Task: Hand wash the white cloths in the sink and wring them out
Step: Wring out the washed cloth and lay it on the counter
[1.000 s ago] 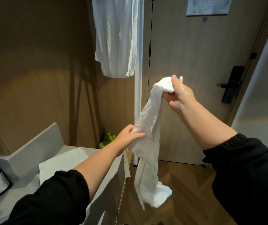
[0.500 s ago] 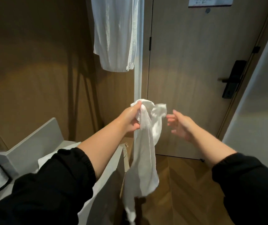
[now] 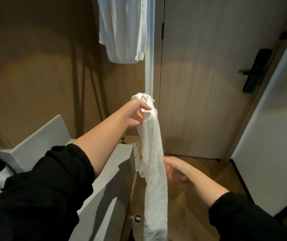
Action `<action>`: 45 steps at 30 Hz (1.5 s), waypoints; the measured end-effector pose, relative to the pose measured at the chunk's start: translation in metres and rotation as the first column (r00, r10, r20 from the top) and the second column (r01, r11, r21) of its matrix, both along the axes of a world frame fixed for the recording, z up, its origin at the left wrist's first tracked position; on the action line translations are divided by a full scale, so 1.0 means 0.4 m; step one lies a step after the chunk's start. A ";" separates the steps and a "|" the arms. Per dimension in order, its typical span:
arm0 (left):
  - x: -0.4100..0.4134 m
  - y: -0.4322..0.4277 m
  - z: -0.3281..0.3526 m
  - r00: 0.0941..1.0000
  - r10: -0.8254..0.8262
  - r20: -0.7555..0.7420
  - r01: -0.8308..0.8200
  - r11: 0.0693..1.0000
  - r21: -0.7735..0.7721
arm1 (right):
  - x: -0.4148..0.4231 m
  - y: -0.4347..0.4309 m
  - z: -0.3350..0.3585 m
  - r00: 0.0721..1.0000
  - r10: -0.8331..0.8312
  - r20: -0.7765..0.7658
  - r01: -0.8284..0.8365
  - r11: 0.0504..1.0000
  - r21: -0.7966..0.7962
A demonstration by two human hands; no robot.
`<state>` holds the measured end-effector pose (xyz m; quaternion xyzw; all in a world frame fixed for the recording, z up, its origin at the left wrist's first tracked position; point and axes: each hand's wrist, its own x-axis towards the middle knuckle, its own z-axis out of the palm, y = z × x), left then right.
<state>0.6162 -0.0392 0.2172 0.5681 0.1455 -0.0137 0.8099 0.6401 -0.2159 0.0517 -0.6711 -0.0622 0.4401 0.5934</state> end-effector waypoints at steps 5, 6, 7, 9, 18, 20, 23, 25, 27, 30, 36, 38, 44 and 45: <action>-0.002 0.072 0.040 0.965 -0.053 -0.257 0.151 0.914 0.377 | 0.034 -0.009 0.116 0.988 -0.057 0.144 0.038 0.991 0.128; -0.006 0.085 0.053 0.965 -0.089 -0.247 0.174 0.921 0.347 | 0.041 -0.002 0.148 0.988 -0.081 0.134 0.055 0.980 0.190; -0.007 0.099 0.058 0.980 -0.115 -0.162 0.150 0.963 0.224 | 0.048 0.006 0.183 0.985 -0.119 0.128 0.085 0.965 0.248; -0.012 0.130 0.032 0.997 -0.017 0.069 0.030 0.980 -0.195 | 0.057 0.014 0.267 0.970 -0.219 0.101 0.169 0.916 0.364; -0.041 0.061 -0.136 0.999 0.023 -0.032 -0.031 0.965 -0.259 | 0.111 0.071 0.400 0.779 -0.267 0.568 0.266 0.960 0.085; -0.035 0.065 -0.112 0.976 0.187 0.114 -0.131 0.915 -0.382 | 0.123 0.065 0.408 0.672 -0.244 0.699 0.291 0.955 0.054; -0.038 0.042 -0.151 0.963 0.252 0.091 -0.201 0.904 -0.378 | 0.140 0.067 0.417 0.664 -0.347 0.662 0.323 0.932 0.165; -0.053 -0.010 -0.201 0.988 0.136 -0.078 -0.145 0.981 -0.127 | 0.159 0.076 0.400 0.724 -0.354 0.592 0.315 0.933 0.173; -0.073 -0.030 -0.230 0.992 -0.008 -0.129 0.004 0.999 -0.032 | 0.155 0.079 0.395 0.726 -0.361 0.585 0.320 0.931 0.178; -0.070 0.007 -0.210 0.994 0.055 0.092 -0.026 0.957 -0.287 | 0.131 0.064 0.429 0.697 -0.503 0.511 0.405 0.864 0.298; -0.068 -0.020 -0.180 0.926 -0.366 -0.090 0.376 0.881 0.288 | 0.147 0.065 0.443 0.736 -0.583 0.345 0.408 0.788 0.462; -0.065 -0.023 -0.167 0.942 -0.321 -0.094 0.334 0.894 0.299 | 0.149 0.062 0.426 0.758 -0.570 0.317 0.410 0.795 0.448; -0.071 -0.031 -0.127 0.973 -0.230 -0.007 0.228 0.969 -0.097 | 0.190 0.005 0.329 0.842 -0.210 0.496 0.202 0.977 0.070; -0.071 -0.035 -0.121 0.976 -0.219 -0.006 0.217 0.970 -0.111 | 0.195 -0.011 0.304 0.809 -0.241 0.536 0.266 0.963 0.032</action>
